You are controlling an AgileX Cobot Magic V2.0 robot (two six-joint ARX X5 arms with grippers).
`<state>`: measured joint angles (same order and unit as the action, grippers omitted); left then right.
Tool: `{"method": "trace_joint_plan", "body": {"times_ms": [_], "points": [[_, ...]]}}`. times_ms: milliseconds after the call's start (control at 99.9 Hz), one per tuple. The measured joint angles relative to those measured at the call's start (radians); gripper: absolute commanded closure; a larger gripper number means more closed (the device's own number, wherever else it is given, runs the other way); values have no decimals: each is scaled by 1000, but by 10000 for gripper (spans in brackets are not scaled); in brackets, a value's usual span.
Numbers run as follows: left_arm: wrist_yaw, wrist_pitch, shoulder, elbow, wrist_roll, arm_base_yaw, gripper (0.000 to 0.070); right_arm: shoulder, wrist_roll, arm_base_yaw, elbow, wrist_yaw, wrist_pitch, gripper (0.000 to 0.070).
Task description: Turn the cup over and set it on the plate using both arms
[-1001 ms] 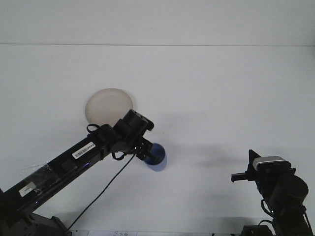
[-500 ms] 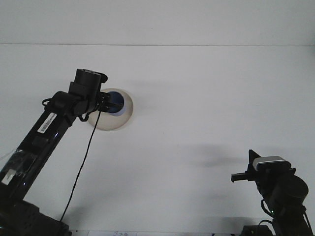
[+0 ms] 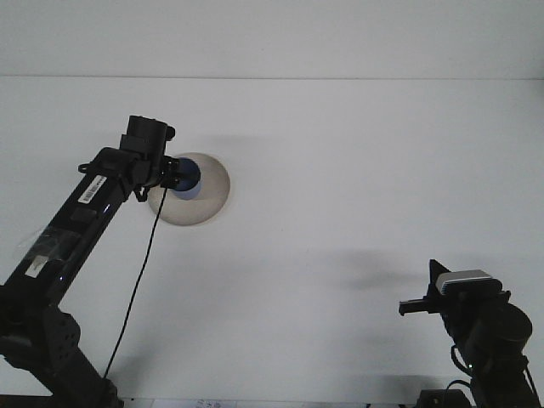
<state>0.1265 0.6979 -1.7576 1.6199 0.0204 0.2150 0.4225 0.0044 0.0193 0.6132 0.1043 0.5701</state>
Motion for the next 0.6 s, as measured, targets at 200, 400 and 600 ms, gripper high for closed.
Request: {"method": "trace_joint_plan", "body": {"times_ms": [200, 400, 600], "points": [[0, 20, -37, 0, 0, -8, 639, 0, 0, 0, 0, 0, 0, 700], [0, 15, -41, 0, 1, -8, 223, 0, 0, 0, 0, 0, 0, 700], [0, 17, -41, 3, -2, -8, 184, 0, 0, 0, 0, 0, 0, 700]]}}
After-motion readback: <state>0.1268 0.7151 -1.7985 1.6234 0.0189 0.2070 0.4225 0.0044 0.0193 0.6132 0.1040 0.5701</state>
